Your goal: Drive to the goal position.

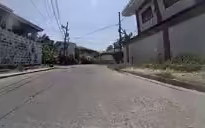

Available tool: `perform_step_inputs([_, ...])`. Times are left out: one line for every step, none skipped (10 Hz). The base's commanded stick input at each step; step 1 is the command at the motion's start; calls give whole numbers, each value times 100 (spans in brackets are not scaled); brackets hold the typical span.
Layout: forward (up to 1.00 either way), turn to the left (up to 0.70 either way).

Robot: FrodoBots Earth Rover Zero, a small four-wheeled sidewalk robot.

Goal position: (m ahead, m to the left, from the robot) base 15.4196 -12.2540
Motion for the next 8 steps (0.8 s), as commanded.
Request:
perform_step_inputs([100, -40])
perform_step_inputs([100, -40])
perform_step_inputs([100, -40])
perform_step_inputs([100, -37])
perform_step_inputs([100, 0])
perform_step_inputs([100, 0])
perform_step_inputs([100, 0])
perform_step_inputs([100, 0])
